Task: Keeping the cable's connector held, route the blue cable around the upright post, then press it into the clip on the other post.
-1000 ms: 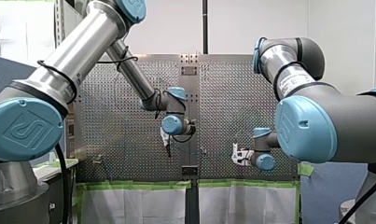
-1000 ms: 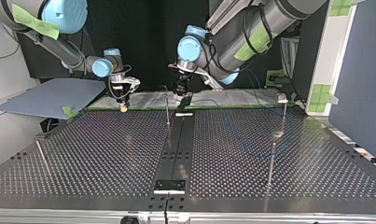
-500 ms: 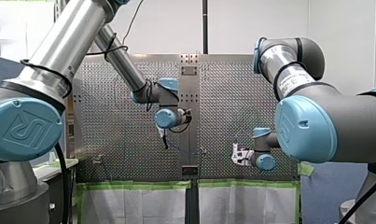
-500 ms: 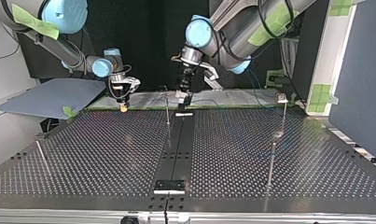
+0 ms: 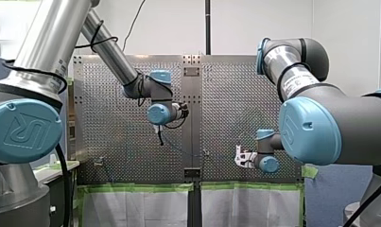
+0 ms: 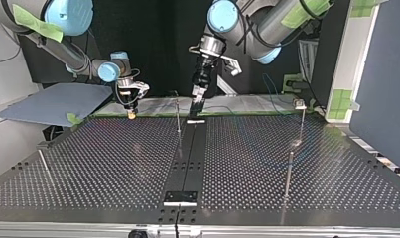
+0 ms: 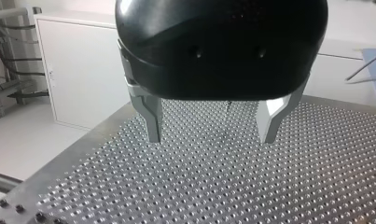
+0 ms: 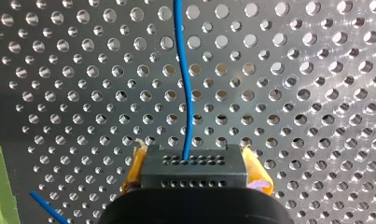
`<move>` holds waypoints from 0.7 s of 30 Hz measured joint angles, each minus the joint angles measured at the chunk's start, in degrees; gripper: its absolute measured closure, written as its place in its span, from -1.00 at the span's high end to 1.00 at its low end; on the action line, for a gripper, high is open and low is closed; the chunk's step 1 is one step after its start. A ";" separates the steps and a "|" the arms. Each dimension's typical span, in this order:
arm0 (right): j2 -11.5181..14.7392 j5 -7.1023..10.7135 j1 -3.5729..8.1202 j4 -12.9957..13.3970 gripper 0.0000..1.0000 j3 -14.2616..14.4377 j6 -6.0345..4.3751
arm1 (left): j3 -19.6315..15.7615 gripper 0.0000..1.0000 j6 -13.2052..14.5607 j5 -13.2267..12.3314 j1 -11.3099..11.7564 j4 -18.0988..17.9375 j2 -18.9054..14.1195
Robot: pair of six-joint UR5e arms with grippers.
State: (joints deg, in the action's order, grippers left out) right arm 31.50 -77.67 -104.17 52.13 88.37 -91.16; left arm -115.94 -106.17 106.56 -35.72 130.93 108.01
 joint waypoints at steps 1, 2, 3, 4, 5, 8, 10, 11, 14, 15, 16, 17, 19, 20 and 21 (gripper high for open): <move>0.00 -0.01 -0.01 0.00 -1.00 0.00 0.00 | -0.48 1.00 0.11 0.00 -0.07 -0.08 -0.49; 0.00 -0.02 -0.01 0.00 -1.00 0.00 0.00 | -0.95 1.00 0.17 0.00 -0.12 -0.22 -0.97; 0.00 -0.01 -0.01 0.00 -1.00 0.01 -0.01 | -1.57 1.00 0.17 0.00 -0.17 -0.51 -1.57; -0.01 0.01 0.01 0.00 -1.00 0.00 0.00 | -2.03 1.00 0.06 0.00 -0.19 -0.81 -2.04; -0.01 0.02 0.03 0.00 -1.00 0.00 -0.01 | -2.48 1.00 -0.14 0.00 -0.20 -1.17 -2.50; -0.03 0.04 0.16 0.00 -1.00 -0.03 -0.01 | -4.15 1.00 -1.40 0.00 -0.22 -2.67 -4.17; -0.05 0.05 0.21 0.00 -1.00 -0.03 -0.01 | -5.40 1.00 -2.40 -0.01 -0.23 -3.89 -5.41; -0.06 0.04 0.21 0.00 -1.00 -0.02 -0.01 | -5.95 1.00 -2.61 -0.01 -0.23 -4.42 -5.97; -0.06 0.05 0.24 -0.03 -1.00 -0.02 0.03 | -7.79 1.00 -2.41 -0.01 -0.24 -6.19 -7.64; -0.06 0.04 0.27 -0.04 -1.00 -0.02 0.04 | -8.56 1.00 -2.27 0.00 -0.24 -6.60 -8.04; -0.06 0.04 0.29 -0.07 -1.00 -0.03 0.08 | -9.13 1.00 -2.19 0.00 -0.24 -6.79 -8.25; -0.06 0.05 0.31 -0.09 -1.00 -0.04 0.10 | -9.69 1.00 -2.14 0.00 -0.23 -6.90 -8.39; -0.05 0.08 0.38 -0.13 -1.00 -0.02 0.13 | -10.95 1.00 -2.15 -0.01 -0.24 -7.01 -8.56; -0.05 0.09 0.42 -0.14 -1.00 -0.03 0.12 | -11.44 1.00 -2.26 -0.03 -0.23 -7.00 -8.60; -0.04 0.11 0.47 -0.15 -1.00 -0.03 0.10 | -12.13 1.00 -2.58 -0.04 -0.23 -6.90 -8.63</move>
State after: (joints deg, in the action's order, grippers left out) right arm 31.46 -77.57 -103.70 51.98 88.35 -91.05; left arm -128.07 -108.75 106.52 -35.96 124.03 99.38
